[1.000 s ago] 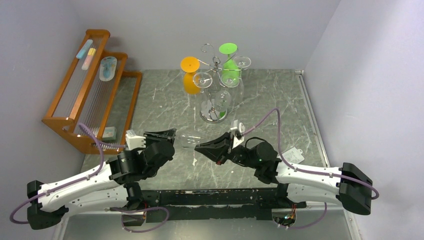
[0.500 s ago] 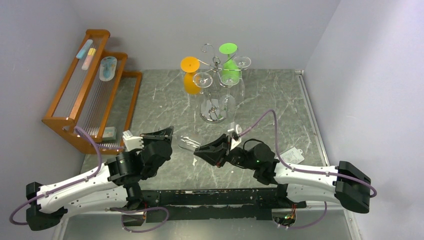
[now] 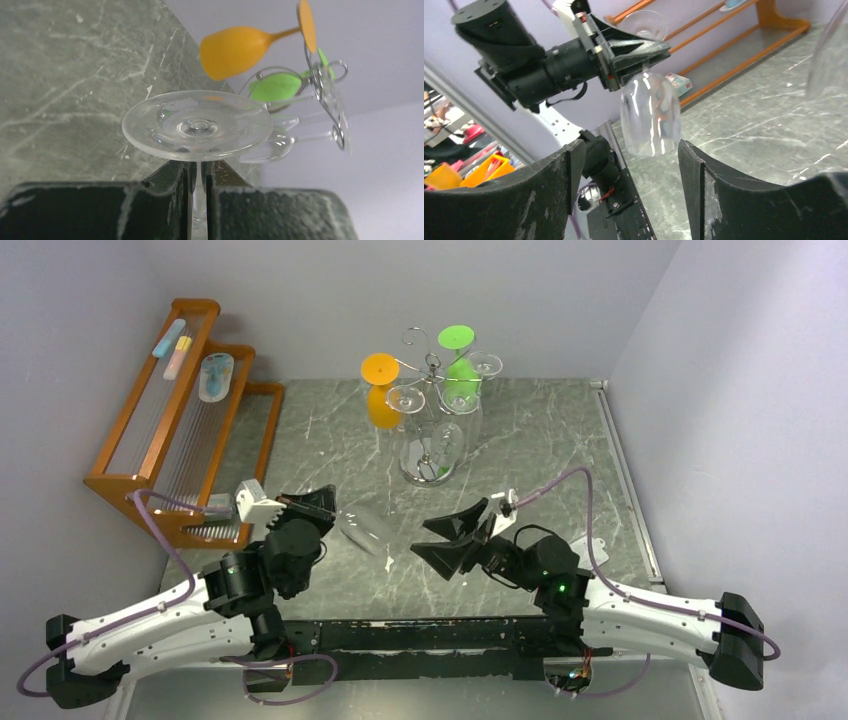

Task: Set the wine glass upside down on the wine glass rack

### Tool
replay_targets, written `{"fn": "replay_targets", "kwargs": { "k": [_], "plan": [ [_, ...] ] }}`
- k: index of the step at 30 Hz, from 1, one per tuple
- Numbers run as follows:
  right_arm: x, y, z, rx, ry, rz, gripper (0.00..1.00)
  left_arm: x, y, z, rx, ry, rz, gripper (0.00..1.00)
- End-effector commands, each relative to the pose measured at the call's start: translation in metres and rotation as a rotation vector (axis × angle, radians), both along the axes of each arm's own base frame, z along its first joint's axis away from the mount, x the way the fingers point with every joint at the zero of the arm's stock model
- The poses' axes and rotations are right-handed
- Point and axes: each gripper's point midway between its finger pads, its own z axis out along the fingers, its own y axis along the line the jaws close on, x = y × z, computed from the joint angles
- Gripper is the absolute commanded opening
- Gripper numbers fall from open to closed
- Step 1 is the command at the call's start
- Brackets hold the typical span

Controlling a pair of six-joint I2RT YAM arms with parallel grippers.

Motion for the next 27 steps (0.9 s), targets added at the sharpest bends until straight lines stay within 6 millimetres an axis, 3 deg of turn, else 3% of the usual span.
{"fn": "replay_targets", "kwargs": {
  "k": [1, 8, 11, 15, 19, 24, 27],
  "plan": [
    [0.017, -0.003, 0.001, -0.106, 0.072, -0.096, 0.75, -0.002, -0.014, 0.043, 0.215, -0.184, -0.160, 0.05],
    [0.009, 0.026, 0.013, -0.178, 0.135, 0.010, 0.78, -0.031, -0.072, 0.086, 0.402, -0.441, -0.543, 0.05],
    [0.007, 0.029, 0.032, -0.098, 0.135, 0.031, 0.78, -0.045, -0.100, 0.097, 0.470, -0.525, -0.692, 0.05],
    [-0.001, 0.024, 0.067, 0.024, 0.124, 0.063, 0.79, -0.061, -0.131, 0.095, 0.561, -0.606, -0.864, 0.05],
    [0.009, 0.006, 0.088, 0.112, 0.194, -0.012, 0.69, -0.072, -0.140, 0.105, 0.582, -0.703, -0.916, 0.05],
    [0.012, -0.007, 0.098, 0.179, 0.331, -0.046, 0.66, -0.072, -0.137, 0.112, 0.641, -0.799, -0.884, 0.05],
    [0.024, -0.007, 0.088, 0.154, 0.513, -0.115, 0.64, -0.079, -0.143, 0.113, 0.685, -0.881, -0.912, 0.05]
  ]
}}
